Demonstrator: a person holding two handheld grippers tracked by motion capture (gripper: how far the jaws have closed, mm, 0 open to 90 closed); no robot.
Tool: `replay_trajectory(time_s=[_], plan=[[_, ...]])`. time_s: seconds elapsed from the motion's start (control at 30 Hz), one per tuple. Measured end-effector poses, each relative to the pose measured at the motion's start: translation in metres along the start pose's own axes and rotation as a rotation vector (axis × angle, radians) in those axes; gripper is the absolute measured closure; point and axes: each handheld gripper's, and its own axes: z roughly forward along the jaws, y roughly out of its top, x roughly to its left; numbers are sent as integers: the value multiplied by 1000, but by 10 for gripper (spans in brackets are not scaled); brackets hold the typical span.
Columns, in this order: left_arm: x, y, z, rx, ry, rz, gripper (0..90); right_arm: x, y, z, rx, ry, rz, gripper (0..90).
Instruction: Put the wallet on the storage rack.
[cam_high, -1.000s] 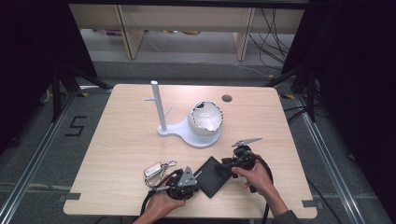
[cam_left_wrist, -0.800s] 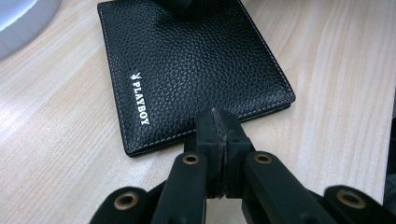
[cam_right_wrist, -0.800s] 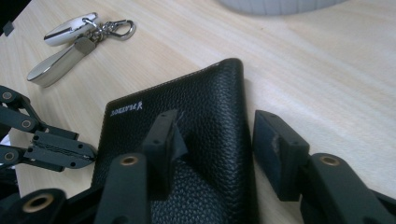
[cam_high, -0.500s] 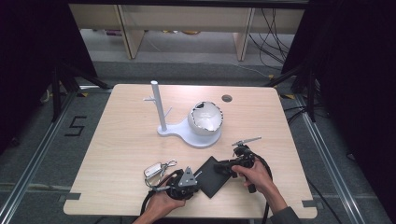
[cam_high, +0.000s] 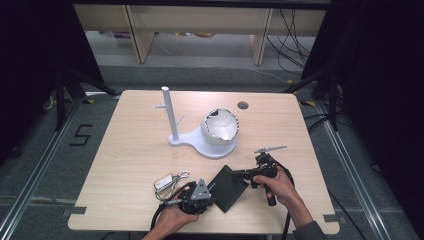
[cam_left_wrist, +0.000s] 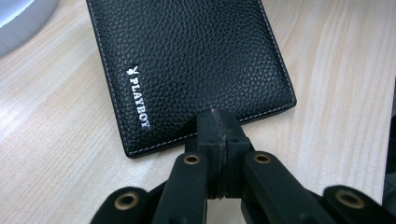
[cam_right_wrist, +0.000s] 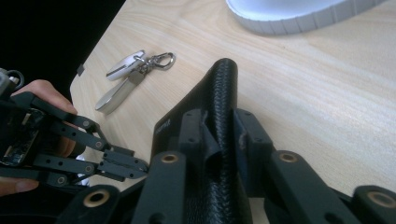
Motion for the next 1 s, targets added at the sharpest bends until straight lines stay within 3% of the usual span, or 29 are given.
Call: replay_trajectory(time_s=[0.03,0.1,0.17,0.2,0.23,0.27,0.3,0.33,0.53,0.57,0.6,0.63,0.67,0.7,0.77,0.8,0.83,0.87,0.9,0.93,0.97,1.0], plan=[[0,0,0,-1,1,0,889,0,1,-1,-16,-42,-37,771],[0,0,0,0,1,2,888,4,1,-1,-25,-12,-65,785],[0,0,-1,6,-5,0,875,12,3,-3,-32,-41,-102,795],[0,0,-1,9,-5,1,857,18,3,-5,-27,-39,-82,799],[-1,0,-1,4,-18,1,836,18,4,-5,-40,-43,-129,802],[-1,0,-2,-1,-13,-5,825,21,4,-4,-52,-39,-140,805],[-1,1,-4,-1,-18,2,816,27,4,-5,-44,-42,-116,807],[-1,1,-4,-1,-18,2,805,27,5,-4,-58,-33,-145,809],[-3,5,-26,-60,-51,-28,659,45,9,-8,-76,-26,-197,816],[-3,4,-32,-61,-44,-31,635,46,10,-9,-82,-41,-233,817],[-2,3,-37,-69,-48,-34,612,50,11,-12,-87,-49,-229,819],[0,2,-41,-69,-48,-32,595,52,12,-13,-94,-20,-225,821],[0,1,-46,-74,-40,-41,578,55,13,-15,-91,-50,-221,821],[1,0,-50,-77,-42,-53,562,55,15,-17,-103,-44,-267,822],[5,-3,-57,-88,-38,-49,517,60,16,-19,-103,-46,-249,822],[7,-5,-61,-82,-22,-49,502,61,18,-20,-112,-40,-266,823],[8,-7,-63,-91,-16,-60,492,62,18,-21,-111,-38,-257,823],[11,-9,-68,-75,-1,-60,482,61,20,-23,-117,-58,-283,823],[12,-11,-72,-79,8,-65,474,64,21,-25,-109,-56,-269,823],[13,-13,-75,-93,9,-80,465,62,22,-25,-124,-54,-293,823],[14,-15,-78,-96,17,-85,456,64,23,-26,-119,-46,-272,823],[14,-18,-81,-96,31,-96,443,64,24,-28,-121,-61,-283,823]])
